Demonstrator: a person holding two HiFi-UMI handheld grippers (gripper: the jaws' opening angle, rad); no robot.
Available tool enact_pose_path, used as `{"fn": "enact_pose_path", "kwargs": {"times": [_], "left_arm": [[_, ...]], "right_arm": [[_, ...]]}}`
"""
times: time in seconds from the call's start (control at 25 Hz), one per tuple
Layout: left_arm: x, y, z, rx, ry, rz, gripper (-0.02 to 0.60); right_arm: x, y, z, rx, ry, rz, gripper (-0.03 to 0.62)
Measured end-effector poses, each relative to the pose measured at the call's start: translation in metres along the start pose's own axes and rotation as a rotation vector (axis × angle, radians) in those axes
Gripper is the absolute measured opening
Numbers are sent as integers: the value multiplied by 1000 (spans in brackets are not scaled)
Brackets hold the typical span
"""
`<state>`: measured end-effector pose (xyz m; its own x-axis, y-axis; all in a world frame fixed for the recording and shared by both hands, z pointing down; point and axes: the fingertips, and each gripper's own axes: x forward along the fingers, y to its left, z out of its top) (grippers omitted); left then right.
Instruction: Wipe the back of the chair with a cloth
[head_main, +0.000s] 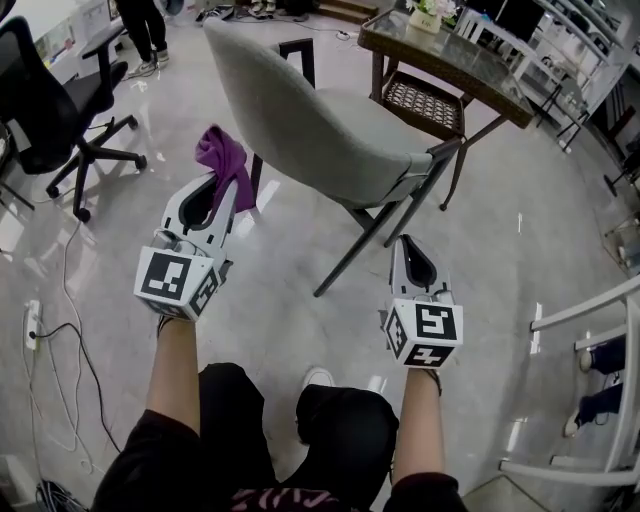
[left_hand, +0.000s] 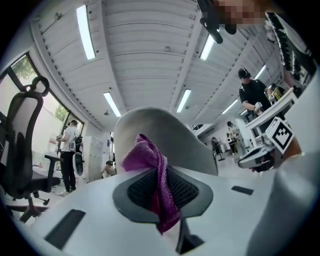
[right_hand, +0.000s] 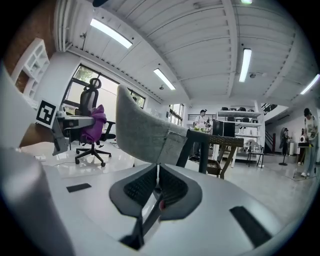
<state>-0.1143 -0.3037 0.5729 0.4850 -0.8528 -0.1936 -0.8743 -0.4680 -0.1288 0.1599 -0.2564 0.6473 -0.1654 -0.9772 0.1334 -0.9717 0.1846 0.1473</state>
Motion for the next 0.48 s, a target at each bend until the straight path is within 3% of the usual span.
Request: {"fn": "enact_pose_path", "kwargs": {"times": [0.2, 0.48], "left_arm": [[25, -15, -32, -15, 38, -21, 71], [64, -104, -34, 8, 13, -168, 71]], "right_arm": [[-6, -30, -15, 9, 25, -46, 29], [-29, -71, -42, 0, 73, -116, 29]]}}
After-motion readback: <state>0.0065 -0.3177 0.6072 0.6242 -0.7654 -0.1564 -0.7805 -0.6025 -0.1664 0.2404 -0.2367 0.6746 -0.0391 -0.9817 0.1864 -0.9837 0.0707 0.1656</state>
